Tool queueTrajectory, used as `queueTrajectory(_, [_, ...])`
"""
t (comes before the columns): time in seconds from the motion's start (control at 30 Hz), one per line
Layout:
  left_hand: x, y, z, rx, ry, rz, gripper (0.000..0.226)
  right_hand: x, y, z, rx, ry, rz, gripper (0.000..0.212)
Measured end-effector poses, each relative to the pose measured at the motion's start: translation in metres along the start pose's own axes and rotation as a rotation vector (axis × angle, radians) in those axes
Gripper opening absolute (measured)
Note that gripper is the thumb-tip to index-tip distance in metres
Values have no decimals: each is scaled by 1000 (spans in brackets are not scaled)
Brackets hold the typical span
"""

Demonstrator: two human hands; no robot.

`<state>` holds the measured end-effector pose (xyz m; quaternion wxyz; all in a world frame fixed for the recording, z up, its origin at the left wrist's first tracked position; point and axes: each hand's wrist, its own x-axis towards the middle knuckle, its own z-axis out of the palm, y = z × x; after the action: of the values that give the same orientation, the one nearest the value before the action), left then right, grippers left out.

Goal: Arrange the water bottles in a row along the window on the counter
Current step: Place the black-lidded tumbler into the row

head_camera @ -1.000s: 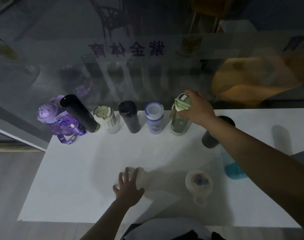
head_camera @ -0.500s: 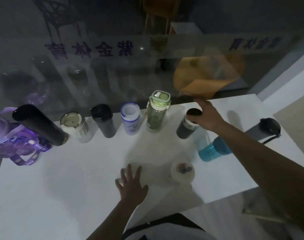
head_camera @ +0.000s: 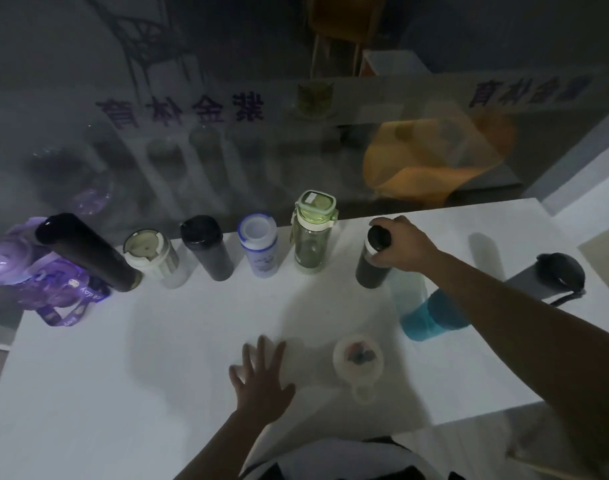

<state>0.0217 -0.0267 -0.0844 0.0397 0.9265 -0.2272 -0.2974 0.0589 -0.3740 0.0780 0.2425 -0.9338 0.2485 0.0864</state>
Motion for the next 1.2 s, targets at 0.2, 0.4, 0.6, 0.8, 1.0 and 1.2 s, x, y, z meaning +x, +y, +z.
queueTrajectory(0.2, [-4, 18, 1, -104, 9, -101, 82, 27, 2, -13, 18, -47, -112, 80])
queueTrajectory(0.4, [-5, 33, 9, -139, 21, -175, 85, 49, 2, -10, -30, -43, -223, 79])
queueTrajectory(0.6, [-7, 40, 12, -186, 21, -220, 86, 56, 7, -1, -3, -42, -275, 78])
queueTrajectory(0.8, [-8, 43, 9, -187, 27, -218, 85, 55, 9, 1, 19, -41, -275, 81])
queueTrajectory(1.0, [-10, 43, 5, -178, -15, -223, 87, 51, 2, 5, 76, -4, -195, 80])
queueTrajectory(1.2, [-11, 36, 0, -98, -35, -165, 89, 47, -7, 9, 104, 19, -127, 85])
